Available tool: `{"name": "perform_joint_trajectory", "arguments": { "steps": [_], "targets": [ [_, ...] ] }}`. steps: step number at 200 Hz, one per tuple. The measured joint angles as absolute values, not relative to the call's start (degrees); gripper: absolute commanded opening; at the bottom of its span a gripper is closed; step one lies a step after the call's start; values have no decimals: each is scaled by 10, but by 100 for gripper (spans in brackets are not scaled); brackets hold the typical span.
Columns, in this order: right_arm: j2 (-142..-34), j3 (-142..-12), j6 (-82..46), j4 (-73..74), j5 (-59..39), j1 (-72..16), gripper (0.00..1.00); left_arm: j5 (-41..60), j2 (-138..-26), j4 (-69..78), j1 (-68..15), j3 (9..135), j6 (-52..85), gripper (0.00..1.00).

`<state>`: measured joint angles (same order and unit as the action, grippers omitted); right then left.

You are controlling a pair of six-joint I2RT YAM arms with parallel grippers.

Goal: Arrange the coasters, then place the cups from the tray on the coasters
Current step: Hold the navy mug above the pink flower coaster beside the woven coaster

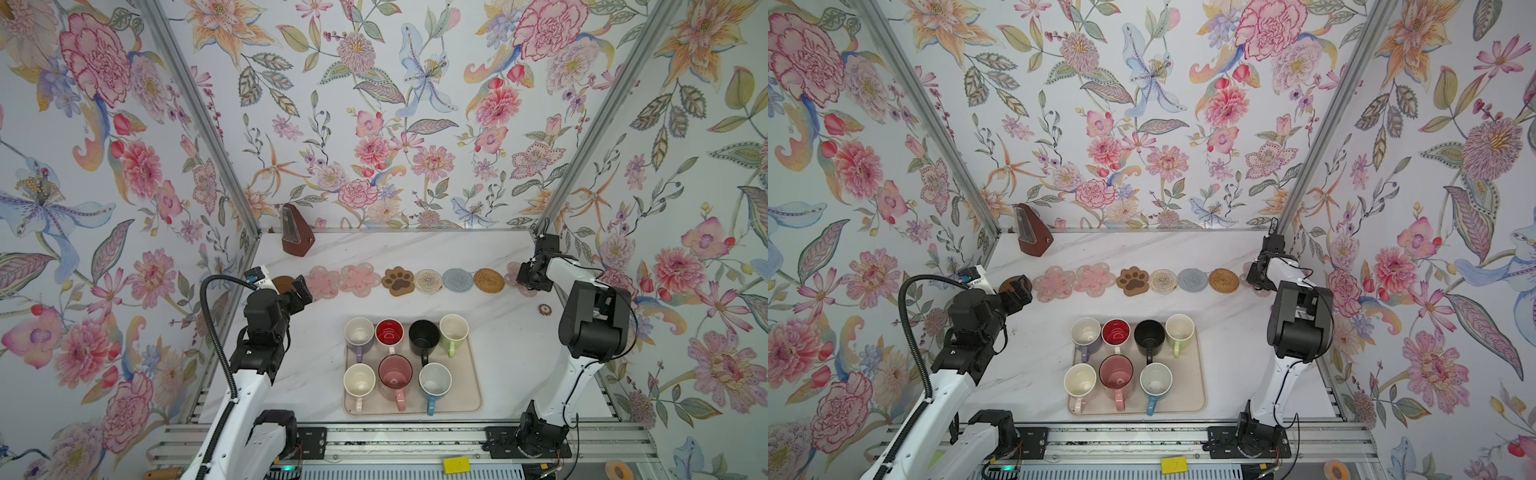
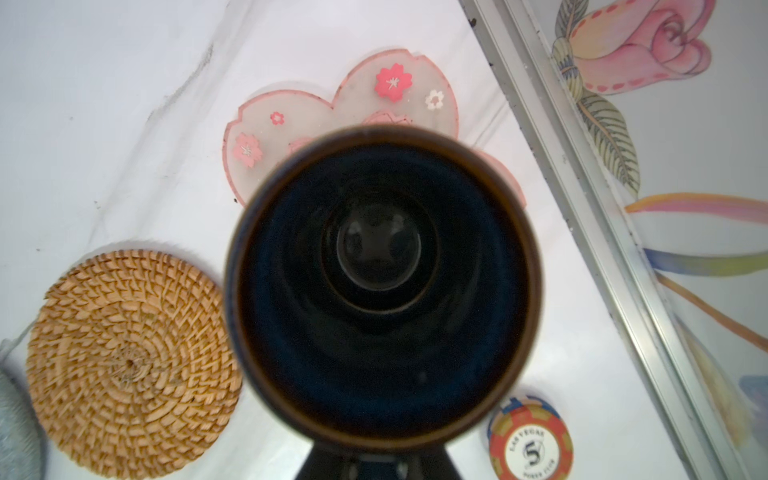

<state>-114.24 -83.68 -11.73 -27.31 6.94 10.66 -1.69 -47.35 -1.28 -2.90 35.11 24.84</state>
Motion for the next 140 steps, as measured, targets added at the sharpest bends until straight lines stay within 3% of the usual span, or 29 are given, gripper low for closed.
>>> {"name": "perform_joint_trajectory", "arguments": {
  "steps": [140],
  "targets": [
    [-1147, -842, -118, -272, 64, 112, 0, -16, -474, -13, -24, 351, 249, 99]
  ]
}}
